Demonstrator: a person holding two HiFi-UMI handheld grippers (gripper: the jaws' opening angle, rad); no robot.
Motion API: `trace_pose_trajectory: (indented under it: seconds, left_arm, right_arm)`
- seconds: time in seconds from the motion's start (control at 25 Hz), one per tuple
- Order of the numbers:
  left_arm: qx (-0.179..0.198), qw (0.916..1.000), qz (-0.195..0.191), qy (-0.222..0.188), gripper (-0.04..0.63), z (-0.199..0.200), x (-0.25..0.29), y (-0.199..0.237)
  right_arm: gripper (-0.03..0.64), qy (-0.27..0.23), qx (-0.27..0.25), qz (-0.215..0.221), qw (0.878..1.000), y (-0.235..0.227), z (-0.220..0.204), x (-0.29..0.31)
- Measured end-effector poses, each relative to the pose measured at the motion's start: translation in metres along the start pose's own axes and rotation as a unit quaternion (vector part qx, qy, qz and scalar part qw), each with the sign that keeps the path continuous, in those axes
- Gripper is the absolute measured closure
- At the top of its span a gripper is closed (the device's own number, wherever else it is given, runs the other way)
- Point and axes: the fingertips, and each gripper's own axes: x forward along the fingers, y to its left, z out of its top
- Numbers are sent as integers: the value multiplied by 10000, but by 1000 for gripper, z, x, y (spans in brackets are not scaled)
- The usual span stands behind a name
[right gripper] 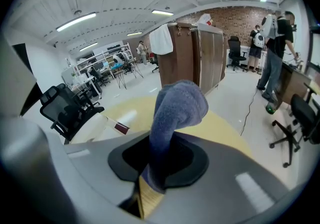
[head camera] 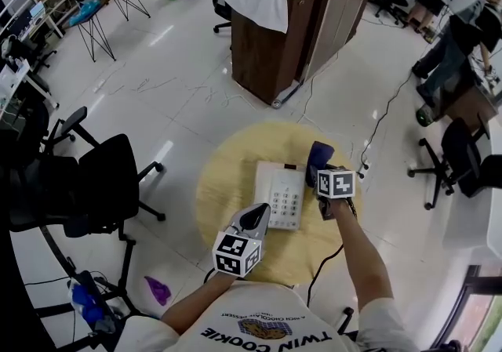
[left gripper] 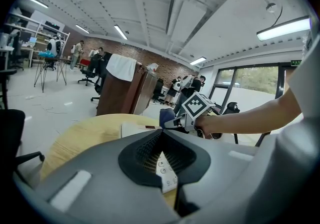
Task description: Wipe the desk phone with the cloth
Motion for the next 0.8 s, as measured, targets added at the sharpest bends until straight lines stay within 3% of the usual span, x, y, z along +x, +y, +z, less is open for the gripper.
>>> trace_pose_trajectory:
  seconds: [0.52, 0.8]
  left_arm:
    - [-237, 9997, 84, -81, 603, 0, -11, 13]
    - [-259, 9996, 12, -124, 603, 2, -15, 9]
  right_arm:
    - [551, 449, -558, 112, 9974, -4, 28, 25]
    - [551, 966, -794, 384, 9914, 15, 38, 43]
